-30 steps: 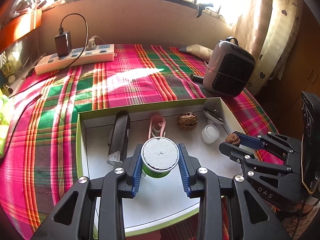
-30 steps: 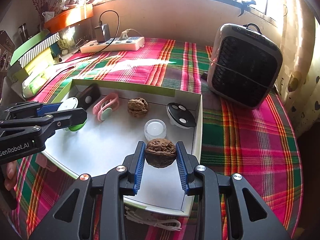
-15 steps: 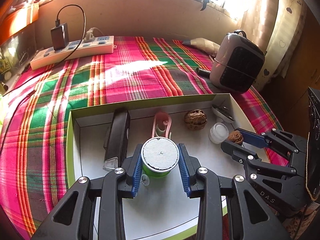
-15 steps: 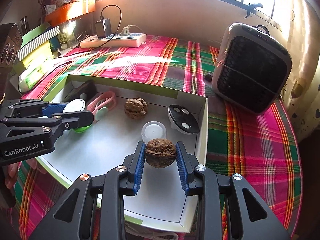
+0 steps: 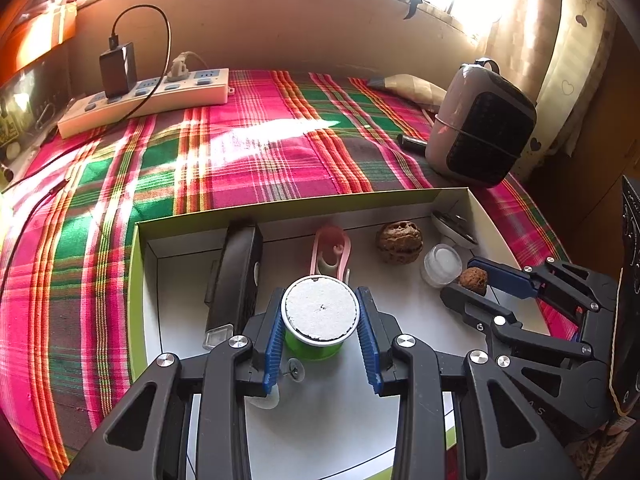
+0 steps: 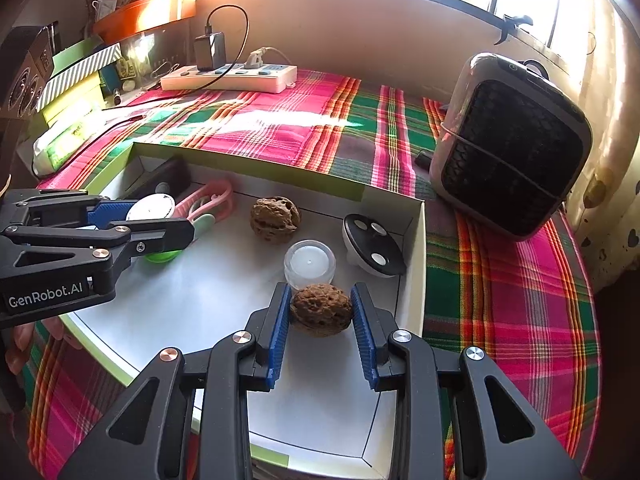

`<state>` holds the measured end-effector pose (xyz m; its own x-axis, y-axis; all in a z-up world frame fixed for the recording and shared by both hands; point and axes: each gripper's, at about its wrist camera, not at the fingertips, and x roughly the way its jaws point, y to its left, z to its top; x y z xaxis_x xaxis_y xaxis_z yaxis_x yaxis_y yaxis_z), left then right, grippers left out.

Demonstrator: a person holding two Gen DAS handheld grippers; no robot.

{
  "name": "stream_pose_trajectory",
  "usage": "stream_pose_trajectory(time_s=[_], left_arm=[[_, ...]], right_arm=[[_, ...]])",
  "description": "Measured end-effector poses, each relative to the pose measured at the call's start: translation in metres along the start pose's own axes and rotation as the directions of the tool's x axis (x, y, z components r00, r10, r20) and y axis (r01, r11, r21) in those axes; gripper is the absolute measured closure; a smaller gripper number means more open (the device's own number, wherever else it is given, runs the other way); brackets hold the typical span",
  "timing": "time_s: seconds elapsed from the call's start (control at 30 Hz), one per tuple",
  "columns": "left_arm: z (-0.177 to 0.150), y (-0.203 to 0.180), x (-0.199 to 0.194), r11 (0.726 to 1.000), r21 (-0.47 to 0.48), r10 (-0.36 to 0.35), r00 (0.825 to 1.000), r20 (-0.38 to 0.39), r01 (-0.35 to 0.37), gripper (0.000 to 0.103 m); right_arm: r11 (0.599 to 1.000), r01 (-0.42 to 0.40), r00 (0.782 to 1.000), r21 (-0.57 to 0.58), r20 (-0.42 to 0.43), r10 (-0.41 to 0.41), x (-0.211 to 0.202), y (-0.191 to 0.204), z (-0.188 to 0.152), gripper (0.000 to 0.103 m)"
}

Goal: Organize objects
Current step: 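Carry green spool in left tool over white box while right tool carries walnut there, then open left tool to drop green spool in box while right tool releases walnut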

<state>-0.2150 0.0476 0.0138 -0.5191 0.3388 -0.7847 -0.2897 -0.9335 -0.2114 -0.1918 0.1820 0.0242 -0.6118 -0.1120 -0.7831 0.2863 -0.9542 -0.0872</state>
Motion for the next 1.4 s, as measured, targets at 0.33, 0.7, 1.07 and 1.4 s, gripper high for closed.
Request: stream_pose_trajectory(time_s=[0.33, 0.7, 1.07, 1.4], left_arm=[[0.000, -0.001, 0.001, 1.000, 0.006, 0.003, 1.000, -0.004, -0.003, 0.071], [-0.001, -0.002, 0.001, 1.000, 0.019, 0.017, 1.000, -0.002, -0.017, 0.065], [-0.004, -0.005, -0.009, 0.999, 0.023, 0.033, 0.999, 0.012, -0.033, 0.063], [-0.011, -0.007, -0.029, 0.999, 0.019, 0.034, 0.999, 0.040, -0.034, 0.063]], right_arm=[[1.000, 0.008, 1.000, -0.005, 0.000, -0.008, 0.002, 0.002, 0.001, 0.071], [1.000, 0.016, 1.000, -0.013, 0.004, -0.016, 0.001, 0.003, -0.001, 0.070], [1.000, 0.018, 1.000, -0.018, 0.021, -0.018, -0.007, 0.005, -0.005, 0.053], [0.999, 0.035, 0.998, -0.002, 0.048, -0.035, -0.025, 0.005, -0.009, 0.053]])
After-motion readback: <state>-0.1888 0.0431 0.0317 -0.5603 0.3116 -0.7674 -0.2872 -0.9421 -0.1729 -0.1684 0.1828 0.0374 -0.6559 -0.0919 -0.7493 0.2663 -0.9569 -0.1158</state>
